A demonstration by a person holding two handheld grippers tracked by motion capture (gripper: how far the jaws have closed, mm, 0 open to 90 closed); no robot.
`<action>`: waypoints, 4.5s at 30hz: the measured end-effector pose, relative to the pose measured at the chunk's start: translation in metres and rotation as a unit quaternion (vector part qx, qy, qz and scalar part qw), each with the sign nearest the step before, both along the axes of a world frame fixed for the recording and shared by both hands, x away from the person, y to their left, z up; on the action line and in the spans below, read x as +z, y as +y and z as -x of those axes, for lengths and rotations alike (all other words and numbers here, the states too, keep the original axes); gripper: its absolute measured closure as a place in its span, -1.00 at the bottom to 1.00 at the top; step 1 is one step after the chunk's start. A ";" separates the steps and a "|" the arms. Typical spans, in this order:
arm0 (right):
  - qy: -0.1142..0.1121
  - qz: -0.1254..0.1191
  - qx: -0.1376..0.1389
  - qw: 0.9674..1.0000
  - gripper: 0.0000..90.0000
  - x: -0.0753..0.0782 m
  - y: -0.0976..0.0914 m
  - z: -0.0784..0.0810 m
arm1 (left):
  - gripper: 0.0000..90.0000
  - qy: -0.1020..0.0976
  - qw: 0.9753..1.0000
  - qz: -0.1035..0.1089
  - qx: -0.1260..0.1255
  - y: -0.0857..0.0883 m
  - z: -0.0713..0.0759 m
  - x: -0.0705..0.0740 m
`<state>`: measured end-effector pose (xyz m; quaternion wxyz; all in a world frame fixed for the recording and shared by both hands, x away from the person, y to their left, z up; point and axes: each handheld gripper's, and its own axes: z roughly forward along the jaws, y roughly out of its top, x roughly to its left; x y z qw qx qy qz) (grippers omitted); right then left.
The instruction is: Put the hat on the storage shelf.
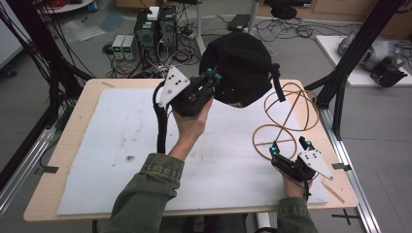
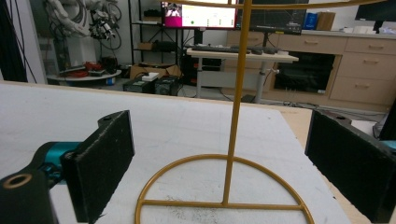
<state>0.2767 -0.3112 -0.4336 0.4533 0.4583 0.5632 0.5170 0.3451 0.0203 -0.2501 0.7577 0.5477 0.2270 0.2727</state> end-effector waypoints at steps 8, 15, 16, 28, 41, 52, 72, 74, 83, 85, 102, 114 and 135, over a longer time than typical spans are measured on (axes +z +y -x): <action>-0.001 0.002 0.002 1.000 -0.84 0.000 0.000 0.003 | 0.94 0.005 0.999 0.013 -0.030 -0.029 -0.005 -0.001; -0.004 -0.002 -0.001 1.000 -0.84 0.001 -0.001 0.007 | 0.94 0.008 0.998 0.027 -0.060 -0.050 -0.009 0.001; -0.005 0.002 -0.001 1.000 -0.84 0.001 -0.002 0.007 | 0.94 0.008 0.998 0.027 -0.060 -0.050 -0.009 0.001; -0.004 -0.005 -0.010 1.000 -0.84 0.001 -0.006 0.010 | 0.94 0.027 0.994 0.025 -0.098 -0.089 -0.020 -0.005; -0.008 0.000 -0.001 1.000 -0.84 0.001 -0.004 0.008 | 0.94 0.051 0.987 -0.001 -0.150 -0.136 -0.030 -0.005; -0.006 -0.002 -0.002 1.000 -0.84 0.001 -0.007 0.010 | 0.94 0.121 0.979 -0.070 -0.146 -0.153 -0.043 -0.016; -0.006 0.000 -0.001 1.000 -0.84 0.001 -0.005 0.009 | 0.72 0.177 0.961 -0.123 -0.170 -0.164 -0.045 -0.028; -0.006 0.002 0.000 1.000 -0.84 0.001 -0.005 0.010 | 0.66 0.180 0.962 -0.121 -0.167 -0.163 -0.045 -0.028; -0.007 0.004 -0.001 1.000 -0.84 0.001 -0.005 0.011 | 0.27 0.172 0.963 -0.129 -0.163 -0.166 -0.039 -0.028; -0.005 0.001 -0.001 1.000 -0.84 0.001 -0.006 0.011 | 0.22 0.170 0.964 -0.126 -0.161 -0.167 -0.039 -0.028; -0.005 0.005 0.001 1.000 -0.84 0.000 -0.006 0.011 | -0.45 0.154 0.974 -0.112 -0.124 -0.150 -0.039 -0.023; -0.005 0.004 0.000 1.000 -0.84 0.001 -0.006 0.012 | -0.55 0.137 0.981 -0.125 -0.046 -0.091 -0.037 -0.015; -0.001 0.015 0.000 1.000 -0.84 0.001 -0.001 0.011 | -0.56 0.130 0.983 -0.110 0.062 0.025 -0.018 -0.029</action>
